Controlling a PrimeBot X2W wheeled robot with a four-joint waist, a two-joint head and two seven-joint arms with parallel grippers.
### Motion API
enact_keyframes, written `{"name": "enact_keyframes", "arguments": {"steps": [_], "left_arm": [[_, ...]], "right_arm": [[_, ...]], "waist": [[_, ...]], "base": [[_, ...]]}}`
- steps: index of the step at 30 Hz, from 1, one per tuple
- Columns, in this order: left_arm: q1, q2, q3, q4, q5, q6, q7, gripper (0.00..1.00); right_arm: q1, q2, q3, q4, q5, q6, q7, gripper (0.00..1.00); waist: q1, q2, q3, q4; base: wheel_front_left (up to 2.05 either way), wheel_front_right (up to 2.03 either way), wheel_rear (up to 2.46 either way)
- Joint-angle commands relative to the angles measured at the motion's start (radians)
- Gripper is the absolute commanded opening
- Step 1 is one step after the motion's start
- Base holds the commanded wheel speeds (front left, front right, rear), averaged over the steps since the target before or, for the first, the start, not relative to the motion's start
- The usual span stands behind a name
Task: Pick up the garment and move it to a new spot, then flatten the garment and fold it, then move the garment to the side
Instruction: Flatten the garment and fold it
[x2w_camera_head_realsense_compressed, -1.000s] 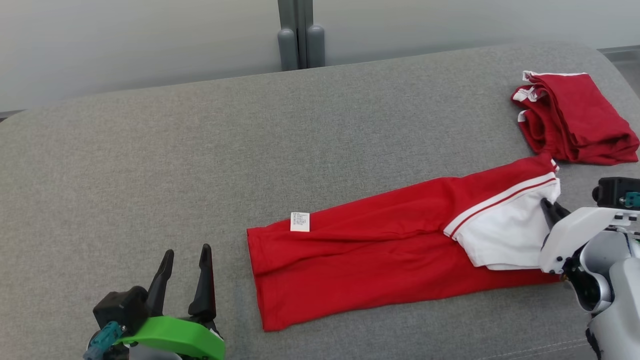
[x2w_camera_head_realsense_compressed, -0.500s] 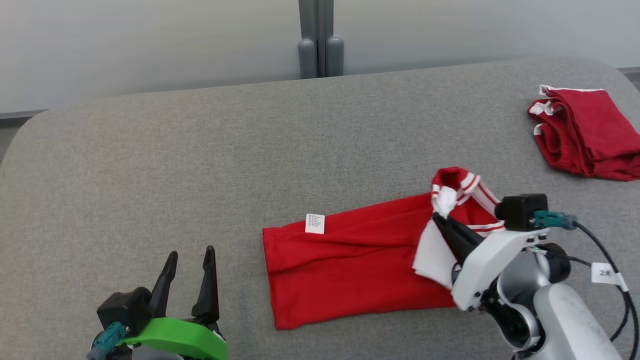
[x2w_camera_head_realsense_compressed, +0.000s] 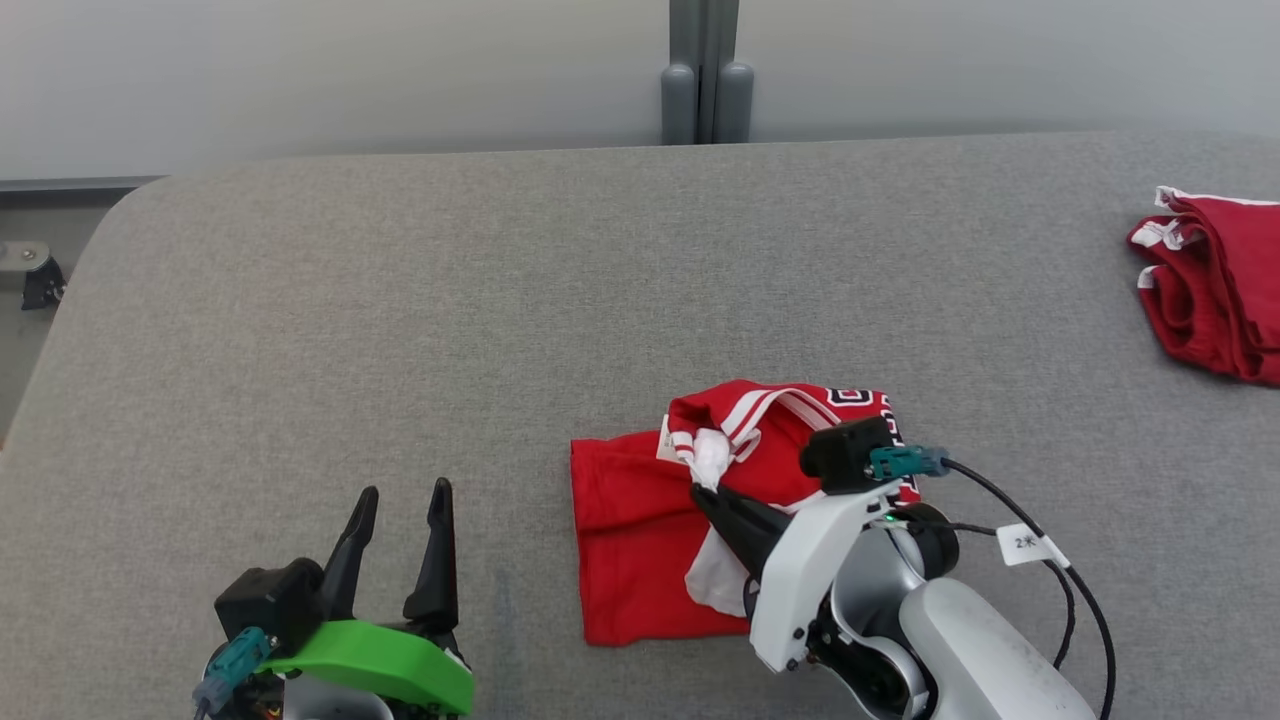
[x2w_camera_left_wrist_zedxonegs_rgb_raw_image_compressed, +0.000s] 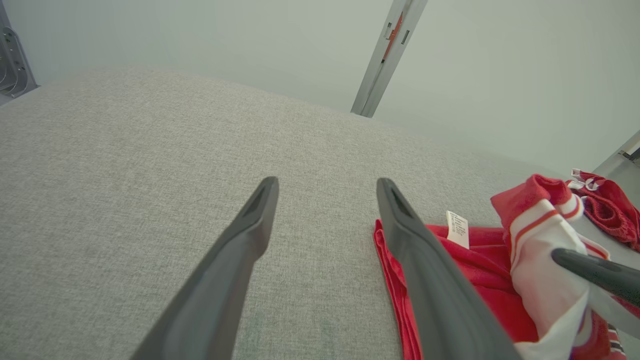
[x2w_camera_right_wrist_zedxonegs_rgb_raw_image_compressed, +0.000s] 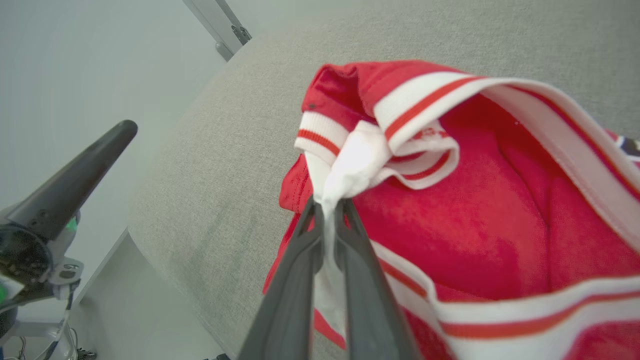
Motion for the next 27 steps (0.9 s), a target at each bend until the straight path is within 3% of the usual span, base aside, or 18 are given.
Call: {"name": "enact_keyframes", "arguments": {"steps": [1,17,20,21,27], "left_arm": [[-0.019,-0.005,-0.001,0.005,-0.002,-0.005,-0.004,1.00],[-0.057,-0.041,-0.046,0.063,0.004,-0.030,-0.012,1.00],[-0.062,-0.043,-0.050,0.070,0.004,-0.031,-0.012,1.00],[-0.063,-0.044,-0.052,0.073,0.005,-0.031,-0.013,1.00],[-0.060,-0.046,-0.062,0.080,0.007,-0.035,-0.014,1.00]], "right_arm": [[-0.026,-0.001,0.018,0.023,0.016,0.000,-0.014,0.00],[-0.229,0.001,0.220,0.356,0.186,0.000,-0.158,0.00],[-0.253,0.001,0.256,0.391,0.216,0.000,-0.179,0.60],[-0.264,0.001,0.275,0.400,0.234,0.000,-0.191,1.00],[-0.304,-0.001,0.331,0.417,0.275,0.000,-0.249,1.00]], "waist": [[0.0000,0.0000,0.006,0.019],[0.0000,0.0000,0.003,0.123],[0.0000,0.0000,0.000,0.130],[0.0000,0.0000,-0.001,0.133],[0.0000,0.0000,-0.010,0.125]], "base": [[0.00,0.00,0.00],[0.00,0.00,0.00],[0.00,0.00,0.00],[0.00,0.00,0.00],[0.00,0.00,0.00]]}}
